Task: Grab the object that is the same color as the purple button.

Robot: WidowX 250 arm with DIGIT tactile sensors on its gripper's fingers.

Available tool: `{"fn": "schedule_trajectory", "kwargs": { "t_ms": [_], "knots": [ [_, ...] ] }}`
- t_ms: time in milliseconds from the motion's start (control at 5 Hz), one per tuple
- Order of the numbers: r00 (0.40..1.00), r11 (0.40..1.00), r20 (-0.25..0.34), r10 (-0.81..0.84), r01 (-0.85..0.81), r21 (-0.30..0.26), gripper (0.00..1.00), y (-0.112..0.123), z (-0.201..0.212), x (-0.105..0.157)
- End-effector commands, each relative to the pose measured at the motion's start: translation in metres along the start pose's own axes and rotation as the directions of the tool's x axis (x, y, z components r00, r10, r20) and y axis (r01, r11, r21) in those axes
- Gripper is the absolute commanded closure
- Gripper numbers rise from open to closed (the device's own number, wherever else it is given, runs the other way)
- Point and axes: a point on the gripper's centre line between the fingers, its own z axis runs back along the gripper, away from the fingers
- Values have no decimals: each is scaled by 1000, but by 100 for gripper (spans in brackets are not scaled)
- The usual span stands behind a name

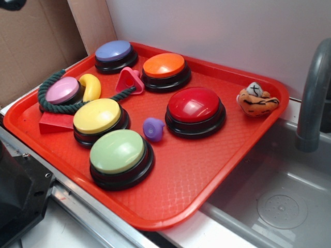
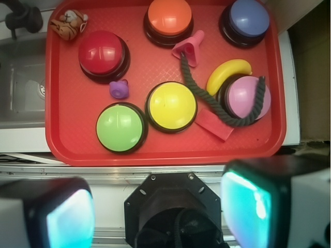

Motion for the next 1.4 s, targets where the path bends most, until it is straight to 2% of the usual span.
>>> {"fn": "schedule_trajectory", "kwargs": {
  "t_ms": [0, 200, 400, 800, 1000, 1200],
  "knots": [
    [1000, 1000, 0, 0, 0, 0, 0, 0, 0, 0],
    [997, 997, 26, -71, 71, 26, 0, -19, -23, 17],
    [978, 976, 95, -186, 195, -94, 0, -31, -51, 33],
    [961, 968, 150, -231, 243, -65, 0, -52, -104, 59],
    [948, 955, 152, -279, 291, -57, 0, -61, -135, 75],
    [940, 950, 147, -308, 313, -17, 0, -67, -157, 83]
  ]
}}
